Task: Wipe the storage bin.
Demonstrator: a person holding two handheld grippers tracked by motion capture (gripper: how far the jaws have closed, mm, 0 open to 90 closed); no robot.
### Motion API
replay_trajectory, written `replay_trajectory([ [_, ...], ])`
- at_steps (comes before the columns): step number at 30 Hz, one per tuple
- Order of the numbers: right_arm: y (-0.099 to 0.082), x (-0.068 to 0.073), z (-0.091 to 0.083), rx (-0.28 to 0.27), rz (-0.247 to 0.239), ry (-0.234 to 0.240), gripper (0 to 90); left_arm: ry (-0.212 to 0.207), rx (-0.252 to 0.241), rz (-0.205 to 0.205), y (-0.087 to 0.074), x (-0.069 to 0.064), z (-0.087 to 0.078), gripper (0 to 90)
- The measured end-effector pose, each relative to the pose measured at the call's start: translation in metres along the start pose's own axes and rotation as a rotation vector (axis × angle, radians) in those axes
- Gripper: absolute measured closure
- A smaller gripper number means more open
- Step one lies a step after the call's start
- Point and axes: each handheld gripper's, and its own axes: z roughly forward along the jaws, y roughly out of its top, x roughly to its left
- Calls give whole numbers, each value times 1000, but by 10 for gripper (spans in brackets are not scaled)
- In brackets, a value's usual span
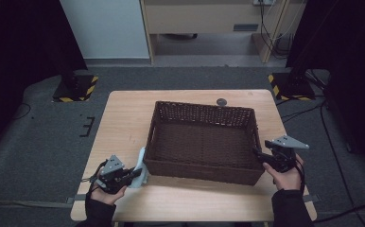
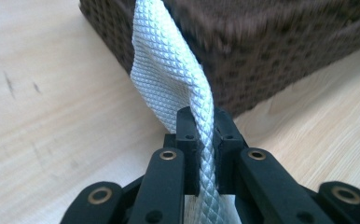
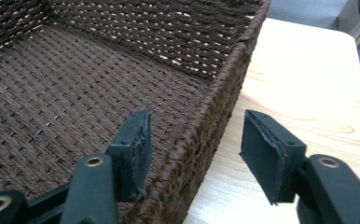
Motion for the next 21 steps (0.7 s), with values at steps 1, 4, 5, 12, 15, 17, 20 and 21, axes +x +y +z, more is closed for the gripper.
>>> replay_trajectory([
  [1,0,-1,0,0,4,-3,415,2,12,0,-1,-1,2,830],
  [4,-2,-2,1,-1,11,1,391,4,20,-7,-2,-1,4,830],
  [5,-2,-2,1,1,10,2,387,4,6,-13,-1,-1,2,830],
  [12,-2,-1,2,7,8,2,373,4,-111,11,13,-5,-18,830],
  [15,-2,-2,2,6,10,2,367,0,-108,15,12,-7,-16,829],
  [17,-2,-2,2,5,8,2,362,5,-79,3,9,-5,-12,830],
  [20,-3,-3,3,4,11,4,355,10,-10,-15,2,-2,-1,829],
  [21,-3,-3,3,6,11,4,352,10,12,-26,0,-1,4,830],
])
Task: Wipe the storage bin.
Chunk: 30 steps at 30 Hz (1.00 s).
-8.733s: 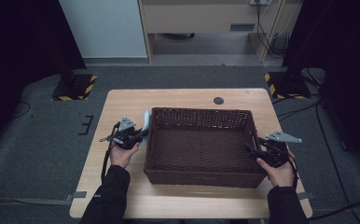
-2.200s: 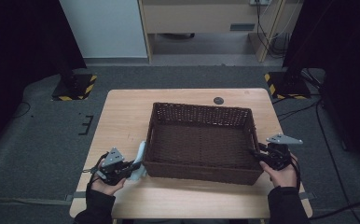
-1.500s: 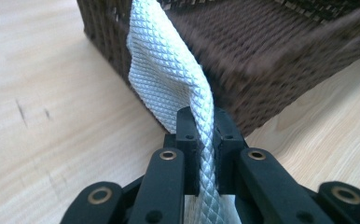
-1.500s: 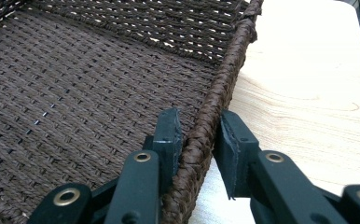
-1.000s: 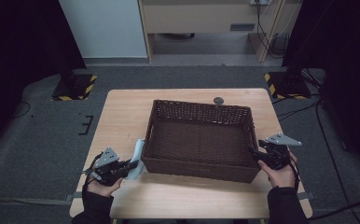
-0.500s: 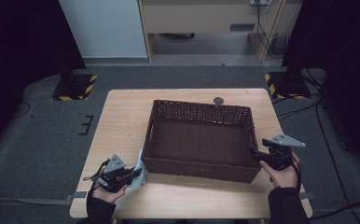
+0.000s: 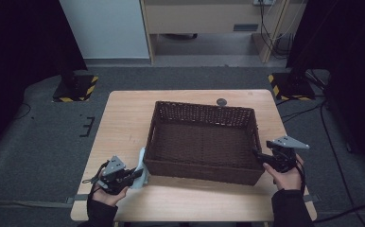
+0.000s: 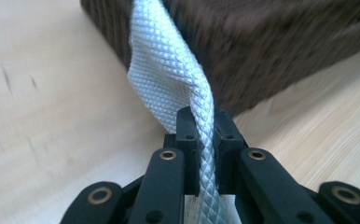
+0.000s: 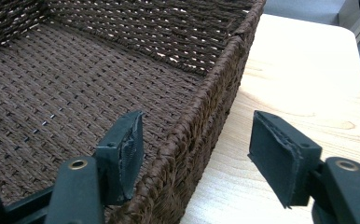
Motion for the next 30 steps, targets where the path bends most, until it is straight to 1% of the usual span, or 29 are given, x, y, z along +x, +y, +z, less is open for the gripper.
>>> replay_trajectory([
  [1,0,0,0,2,-3,0,350,-5,32,-15,-2,1,4,830],
  [2,0,0,0,2,-1,0,348,-5,32,-15,-2,1,4,830],
  [3,-1,0,1,2,4,1,347,-14,59,-30,-5,2,9,830],
  [5,-1,0,1,6,-1,0,345,-16,75,-32,-7,1,11,830],
  [6,-1,0,2,10,-1,-1,345,-17,73,-30,-7,1,10,830],
  [7,-1,0,2,11,-1,0,345,-16,53,-25,-5,1,8,830],
  [8,-1,0,2,13,-2,2,345,-14,30,-30,-3,0,5,830],
  [9,-1,0,2,12,-1,1,345,-11,-17,-23,0,0,-1,829],
  [10,-1,0,2,10,-5,-1,345,-8,-43,-20,3,-1,-5,829],
  [11,-1,0,2,10,-5,0,344,-1,-92,-16,6,-2,-12,830],
  [12,-1,0,2,10,-3,0,344,5,-124,-6,9,-3,-16,829],
  [13,-1,0,2,10,-3,1,344,16,-146,-1,11,-4,-20,830],
  [15,-1,0,2,11,-4,1,344,26,-165,-3,12,-3,-23,829],
  [16,-1,0,2,10,-6,1,344,35,-159,-4,12,-1,-23,829],
  [17,-1,0,2,10,-6,1,344,35,-159,-4,12,-1,-23,829],
  [18,-1,0,2,9,-5,0,343,60,-135,-19,9,5,-20,829],
  [19,-1,0,2,8,-3,0,343,71,-127,-25,8,8,-18,829],
  [20,-1,0,2,7,-2,0,343,96,-116,-37,7,12,-17,829],
  [22,-1,0,2,5,-4,0,343,133,-108,-77,5,22,-16,829],
  [23,0,0,2,5,-8,1,343,133,-108,-77,5,22,-16,829],
  [24,0,0,2,2,-8,1,343,165,-105,-104,3,29,-17,828],
  [25,0,0,2,2,-8,1,343,165,-105,-104,3,29,-17,828],
  [26,0,0,2,2,-8,0,342,213,-90,-119,0,38,-18,828],
  [30,0,0,2,2,-6,-2,342,291,-58,-134,-5,54,-17,826],
])
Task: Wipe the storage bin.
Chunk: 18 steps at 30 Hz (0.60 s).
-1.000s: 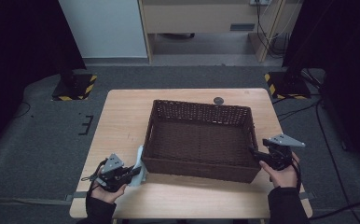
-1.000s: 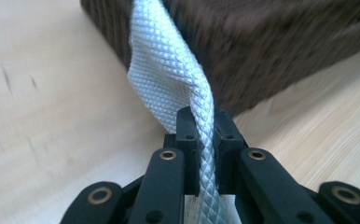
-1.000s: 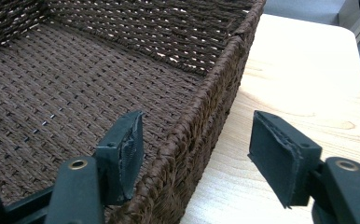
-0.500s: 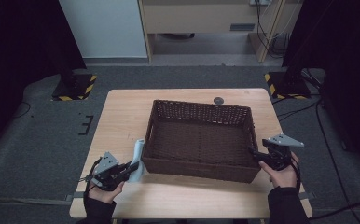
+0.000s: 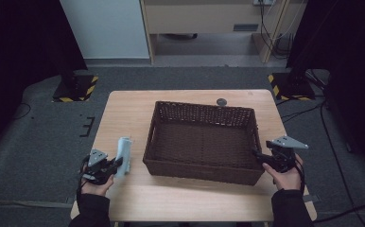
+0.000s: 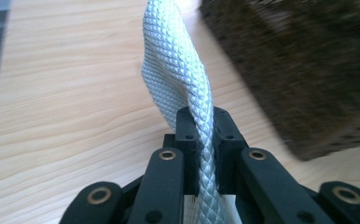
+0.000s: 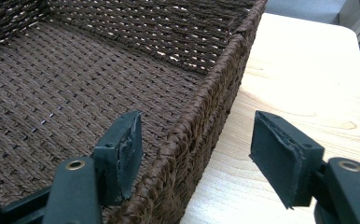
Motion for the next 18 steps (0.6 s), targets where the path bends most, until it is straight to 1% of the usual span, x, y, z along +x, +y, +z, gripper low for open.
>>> replay_trajectory([
  [3,0,0,0,1,-3,0,344,39,20,-9,-2,9,4,825],
  [5,0,0,0,4,-11,1,345,56,35,-15,-4,13,8,824],
  [6,0,0,0,2,-8,2,345,61,46,-10,-5,14,9,824],
  [7,0,0,0,2,-5,5,345,69,55,-14,-6,16,12,822],
  [8,0,1,0,2,3,9,345,73,64,-16,-7,16,14,821],
  [11,0,0,1,1,0,8,346,75,78,-10,-7,18,17,807],
  [13,0,0,1,3,2,9,345,82,94,-3,-9,18,22,773],
  [15,-1,0,1,8,8,10,345,80,112,-5,-11,19,25,767],
  [18,-1,0,1,9,4,11,345,83,128,-2,-13,20,29,727],
])
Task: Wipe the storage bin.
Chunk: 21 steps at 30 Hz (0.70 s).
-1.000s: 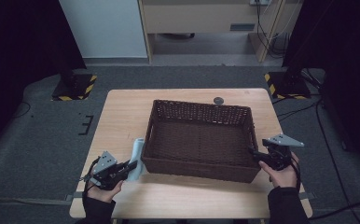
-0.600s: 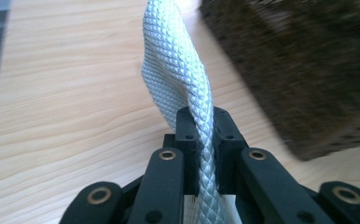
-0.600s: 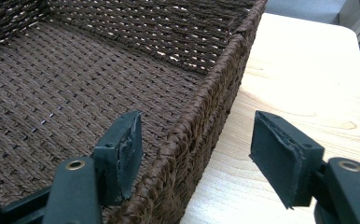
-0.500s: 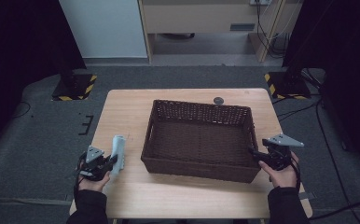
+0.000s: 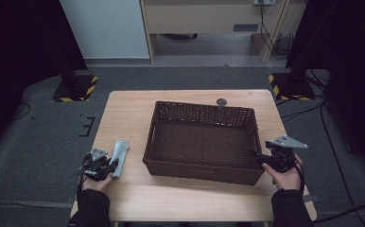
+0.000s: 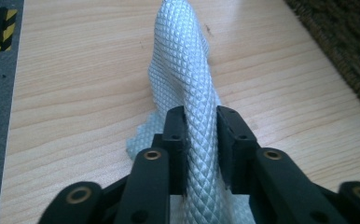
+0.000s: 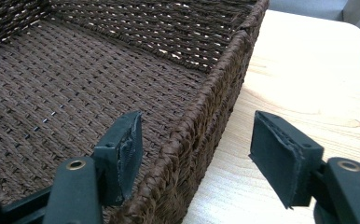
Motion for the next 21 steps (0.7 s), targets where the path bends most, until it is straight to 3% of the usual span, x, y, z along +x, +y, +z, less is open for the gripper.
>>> replay_trajectory([
  [3,0,0,0,1,-3,1,345,1,5,7,0,0,1,676],
  [12,0,-1,-1,-5,9,6,354,-36,-74,-6,4,-1,-9,521],
  [18,1,0,-1,-4,11,18,418,-59,-129,-12,10,-5,-20,482],
  [21,0,1,1,18,7,41,516,-73,-156,-17,17,-7,-27,468],
])
